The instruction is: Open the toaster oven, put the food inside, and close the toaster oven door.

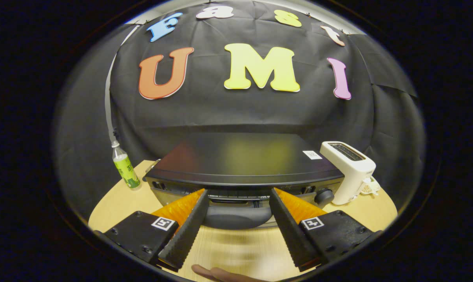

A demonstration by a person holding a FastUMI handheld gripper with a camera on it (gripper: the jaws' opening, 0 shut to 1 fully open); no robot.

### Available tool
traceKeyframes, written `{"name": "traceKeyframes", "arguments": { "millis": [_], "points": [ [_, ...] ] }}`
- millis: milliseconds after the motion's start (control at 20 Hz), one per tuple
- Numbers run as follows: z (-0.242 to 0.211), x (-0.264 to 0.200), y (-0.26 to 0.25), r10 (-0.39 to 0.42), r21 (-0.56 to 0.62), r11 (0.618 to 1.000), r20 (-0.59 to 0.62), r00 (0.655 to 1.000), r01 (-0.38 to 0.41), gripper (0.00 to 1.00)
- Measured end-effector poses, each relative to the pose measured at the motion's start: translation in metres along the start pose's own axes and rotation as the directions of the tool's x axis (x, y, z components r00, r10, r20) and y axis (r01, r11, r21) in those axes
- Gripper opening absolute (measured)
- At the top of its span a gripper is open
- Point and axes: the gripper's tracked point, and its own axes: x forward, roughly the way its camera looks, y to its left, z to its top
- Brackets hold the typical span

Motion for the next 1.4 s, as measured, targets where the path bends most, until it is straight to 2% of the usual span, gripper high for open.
{"name": "traceKeyframes", "arguments": {
  "millis": [250,650,1000,1200,1400],
  "points": [
    [-0.028,-0.026,0.001,0.007,0.016,1.000,-0.050,0.999,-0.006,1.00],
    [-0.090,-0.058,0.001,-0.035,-0.031,0.999,-0.118,0.992,0.031,1.00],
    [-0.146,-0.063,0.002,-0.034,-0.005,0.999,-0.275,0.961,0.034,1.00],
    [-0.148,-0.060,-0.003,-0.043,0.015,0.999,-0.292,0.955,0.049,1.00],
    [-0.151,-0.081,-0.001,0.007,0.038,0.999,-0.319,0.948,0.006,1.00]
  ]
}}
